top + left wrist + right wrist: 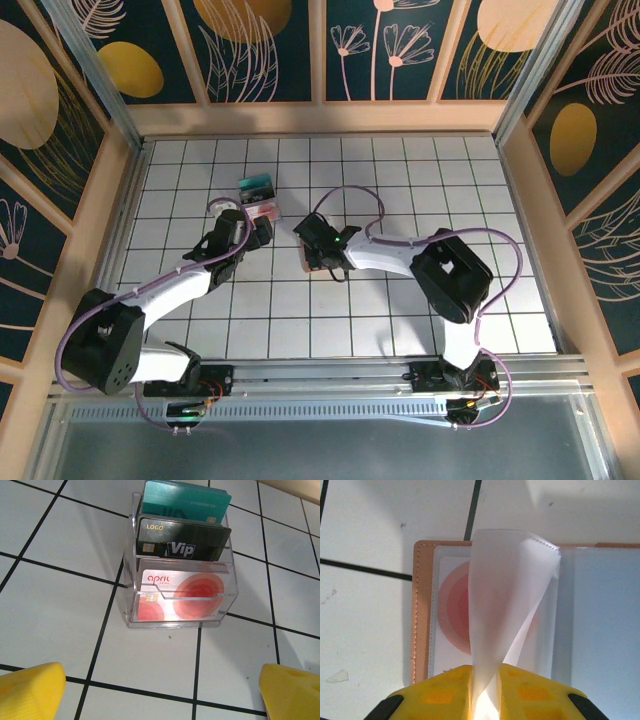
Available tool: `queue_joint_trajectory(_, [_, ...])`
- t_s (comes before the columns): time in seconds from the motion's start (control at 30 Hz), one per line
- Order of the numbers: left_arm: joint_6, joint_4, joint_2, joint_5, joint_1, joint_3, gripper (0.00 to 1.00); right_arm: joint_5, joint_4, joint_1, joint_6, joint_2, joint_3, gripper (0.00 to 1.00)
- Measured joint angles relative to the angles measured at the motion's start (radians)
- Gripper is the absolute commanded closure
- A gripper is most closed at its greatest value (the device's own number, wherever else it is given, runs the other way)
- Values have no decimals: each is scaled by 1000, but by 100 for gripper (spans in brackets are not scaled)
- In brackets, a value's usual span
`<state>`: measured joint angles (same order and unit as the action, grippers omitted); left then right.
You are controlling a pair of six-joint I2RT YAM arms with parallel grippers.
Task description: Take the credit cards out of the card holder
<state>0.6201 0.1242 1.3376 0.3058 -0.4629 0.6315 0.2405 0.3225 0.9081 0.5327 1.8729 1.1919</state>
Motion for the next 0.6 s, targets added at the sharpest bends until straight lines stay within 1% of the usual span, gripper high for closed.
queue_joint_trajectory(0.2, [-17,3,-11,-13,0,1,1,33,-1,-19,9,-34,-23,75])
queue_joint_trajectory(0.37, [-45,9,-11,-29,-3,1,1,39,-4,-57,22,-61,-68,75])
queue_joint_trajectory(0.47, [-79,22,-11,-42,-24,1,1,38,-14,-82,25,-75,-96,75])
queue_joint_trajectory(0.53, [-101,38,-11,-54,-44,1,1,29,-27,-97,27,-85,-115,77])
queue_joint_trajectory(0.6, [-122,60,-7,-66,-70,1,1,15,-44,-113,31,-98,-134,87])
